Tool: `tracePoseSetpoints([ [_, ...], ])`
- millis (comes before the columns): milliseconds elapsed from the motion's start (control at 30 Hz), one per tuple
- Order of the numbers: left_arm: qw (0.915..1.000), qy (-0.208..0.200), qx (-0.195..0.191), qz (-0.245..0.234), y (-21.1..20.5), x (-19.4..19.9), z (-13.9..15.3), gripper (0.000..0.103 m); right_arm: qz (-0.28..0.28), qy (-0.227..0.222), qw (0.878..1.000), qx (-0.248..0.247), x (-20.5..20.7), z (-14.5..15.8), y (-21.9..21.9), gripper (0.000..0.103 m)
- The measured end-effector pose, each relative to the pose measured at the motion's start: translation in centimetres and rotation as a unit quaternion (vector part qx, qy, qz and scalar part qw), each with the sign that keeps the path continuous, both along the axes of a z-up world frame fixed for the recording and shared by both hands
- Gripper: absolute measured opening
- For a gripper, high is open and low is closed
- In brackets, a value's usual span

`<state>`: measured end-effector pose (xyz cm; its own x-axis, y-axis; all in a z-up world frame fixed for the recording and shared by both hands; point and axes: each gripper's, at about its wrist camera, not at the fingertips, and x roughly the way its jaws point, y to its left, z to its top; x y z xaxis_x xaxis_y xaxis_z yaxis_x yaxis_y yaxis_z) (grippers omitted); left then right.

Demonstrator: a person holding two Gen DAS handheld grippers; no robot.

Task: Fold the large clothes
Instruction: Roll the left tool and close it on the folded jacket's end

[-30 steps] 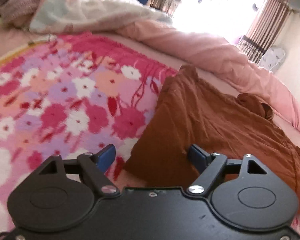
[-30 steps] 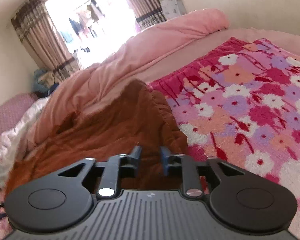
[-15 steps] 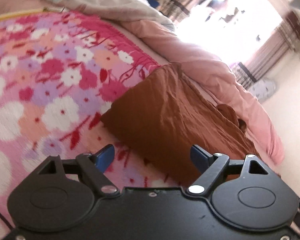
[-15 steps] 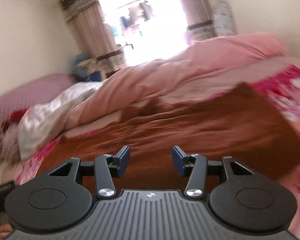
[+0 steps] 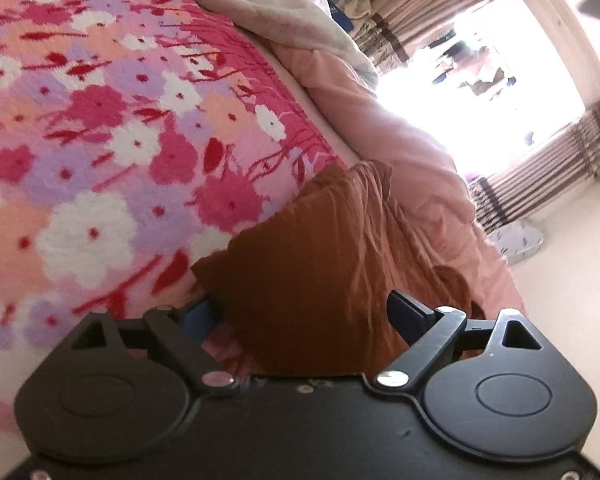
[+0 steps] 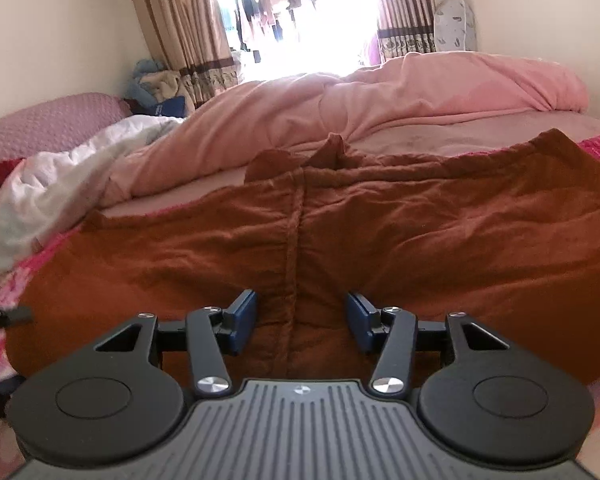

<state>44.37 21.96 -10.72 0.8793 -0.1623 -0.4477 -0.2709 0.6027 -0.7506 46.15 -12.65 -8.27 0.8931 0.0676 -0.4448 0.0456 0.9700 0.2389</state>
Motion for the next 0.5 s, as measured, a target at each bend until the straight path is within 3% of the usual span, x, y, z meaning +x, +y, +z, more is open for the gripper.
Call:
tracePoseSetpoints([
  [400,0.9997,-0.012,-0.009,0.018,-0.1,3.1,0.1,0.091,-0.007,-0.005,1.0,-0.007,-0.3,-0.2,0.4,0.061],
  [467,0.9997,-0.005,-0.014,0.019,0.0,3.3,0.2,0.081,-0.009,-0.004,1.0,-0.012,-0.3,-0.2,0.6,0.061],
  [500,0.9997,0.002,-0.014,0.022,0.1,3.4,0.2,0.066,-0.009,-0.004,1.0,-0.014,-0.3,-0.1,0.7,0.061],
])
